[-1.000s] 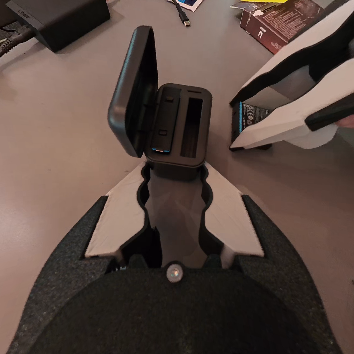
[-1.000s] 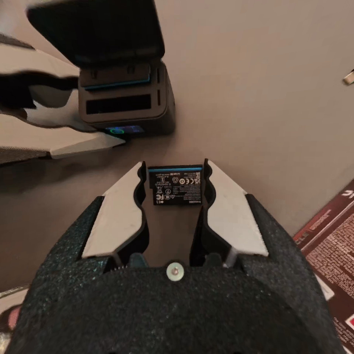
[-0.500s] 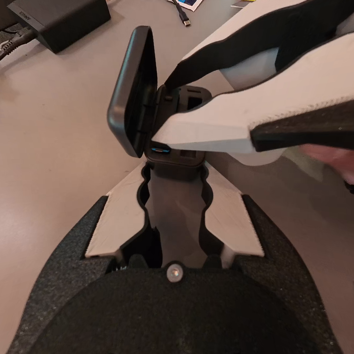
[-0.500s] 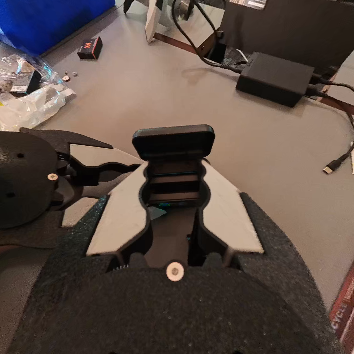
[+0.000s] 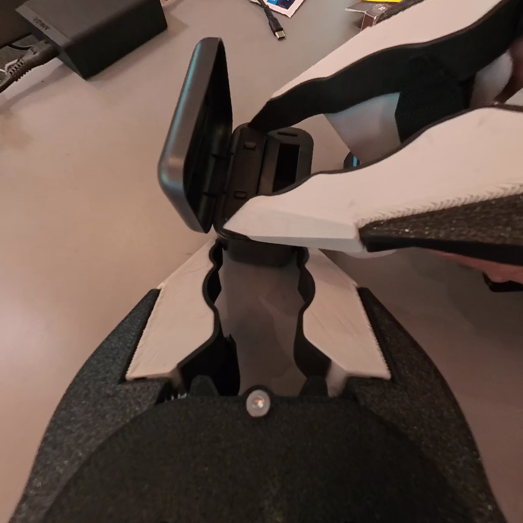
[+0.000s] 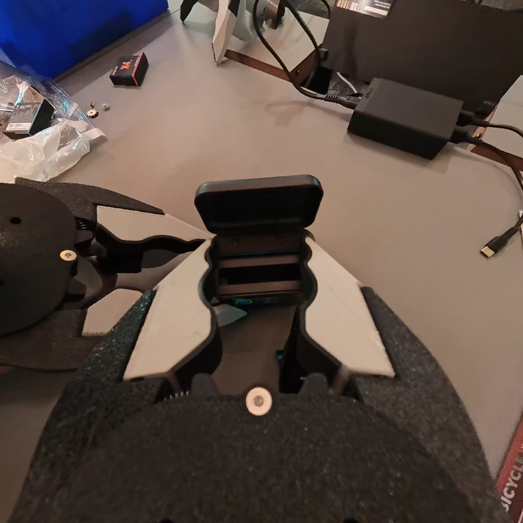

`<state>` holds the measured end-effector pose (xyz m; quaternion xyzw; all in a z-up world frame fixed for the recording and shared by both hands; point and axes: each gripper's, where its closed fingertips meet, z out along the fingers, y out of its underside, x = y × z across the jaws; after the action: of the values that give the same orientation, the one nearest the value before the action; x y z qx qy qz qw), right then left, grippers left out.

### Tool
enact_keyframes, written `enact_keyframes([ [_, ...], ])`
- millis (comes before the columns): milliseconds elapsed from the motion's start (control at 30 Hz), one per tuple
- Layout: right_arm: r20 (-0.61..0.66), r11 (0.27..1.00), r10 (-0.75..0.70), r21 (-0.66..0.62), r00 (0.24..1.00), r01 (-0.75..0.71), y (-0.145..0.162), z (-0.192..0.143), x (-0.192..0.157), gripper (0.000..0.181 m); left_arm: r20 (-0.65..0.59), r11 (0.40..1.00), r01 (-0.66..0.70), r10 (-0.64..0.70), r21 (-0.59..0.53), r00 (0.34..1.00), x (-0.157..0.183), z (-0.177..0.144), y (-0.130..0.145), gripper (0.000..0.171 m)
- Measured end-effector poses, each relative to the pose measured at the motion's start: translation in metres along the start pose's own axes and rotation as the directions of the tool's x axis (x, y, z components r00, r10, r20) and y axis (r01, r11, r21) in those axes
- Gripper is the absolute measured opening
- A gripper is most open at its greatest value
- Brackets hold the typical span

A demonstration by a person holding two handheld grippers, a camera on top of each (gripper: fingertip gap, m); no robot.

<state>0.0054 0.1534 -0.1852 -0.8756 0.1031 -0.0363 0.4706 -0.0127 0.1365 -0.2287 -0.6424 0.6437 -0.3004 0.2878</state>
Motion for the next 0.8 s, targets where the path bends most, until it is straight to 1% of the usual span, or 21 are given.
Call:
enact_keyframes([
  [167, -0.01, 1.0, 0.003, 0.011, 1.0, -0.002, -0.001, -0.002, -0.001, 0.057, -0.008, 1.0, -0.002, 0.002, -0.001, 1.0, 0.001, 0.0, 0.0, 0.053],
  [200, -0.004, 0.999, 0.013, 0.043, 1.0, -0.012, -0.006, -0.005, -0.001, 0.057, -0.008, 1.0, -0.004, 0.004, -0.002, 1.0, 0.001, 0.001, 0.0, 0.053],
  [267, 0.029, 0.988, 0.063, 0.141, 0.998, -0.066, -0.03, -0.02, 0.002, 0.056, -0.007, 1.0, -0.009, 0.009, -0.002, 1.0, 0.001, 0.001, 0.0, 0.053],
  [300, 0.021, 0.984, 0.073, 0.159, 0.997, -0.075, -0.039, -0.026, 0.008, 0.057, -0.008, 1.0, -0.009, 0.009, -0.002, 1.0, 0.001, 0.001, 0.0, 0.053],
  [367, -0.002, 0.994, 0.058, 0.089, 0.998, -0.058, -0.037, -0.033, 0.019, 0.058, -0.008, 1.0, -0.009, 0.009, -0.002, 1.0, 0.001, 0.001, 0.0, 0.053],
  [467, 0.054, 0.987, 0.114, 0.111, 0.992, -0.12, -0.041, -0.063, 0.026, 0.058, -0.017, 1.0, -0.004, 0.004, -0.002, 1.0, 0.001, 0.001, 0.0, 0.053],
  [500, 0.057, 0.989, 0.126, 0.073, 0.99, -0.13, -0.037, -0.072, 0.03, 0.058, -0.021, 1.0, -0.005, 0.005, -0.002, 1.0, 0.002, 0.0, 0.0, 0.053],
  [533, 0.055, 0.991, 0.136, -0.008, 0.989, -0.136, -0.025, -0.077, 0.034, 0.058, -0.027, 1.0, -0.01, 0.01, -0.001, 1.0, 0.002, 0.0, 0.0, 0.053],
  [600, 0.078, 0.963, 0.141, -0.244, 0.987, -0.118, 0.018, -0.084, 0.037, 0.059, -0.048, 1.0, -0.018, 0.018, -0.001, 0.999, 0.002, 0.0, 0.0, 0.053],
  [667, 0.063, 0.918, 0.103, -0.391, 0.993, -0.071, 0.057, -0.09, 0.043, 0.059, -0.084, 0.998, -0.058, 0.057, -0.001, 0.995, 0.003, 0.0, 0.0, 0.053],
  [733, 0.064, 0.889, 0.066, -0.457, 0.996, -0.03, 0.085, -0.089, 0.045, 0.06, -0.141, 0.995, -0.104, 0.103, -0.003, 0.985, 0.004, -0.001, 0.001, 0.053],
  [800, 0.084, 0.884, 0.08, -0.466, 0.993, -0.032, 0.095, -0.085, 0.041, 0.06, -0.209, 0.984, -0.179, 0.176, 0.006, 0.962, 0.004, -0.003, 0.002, 0.053],
])
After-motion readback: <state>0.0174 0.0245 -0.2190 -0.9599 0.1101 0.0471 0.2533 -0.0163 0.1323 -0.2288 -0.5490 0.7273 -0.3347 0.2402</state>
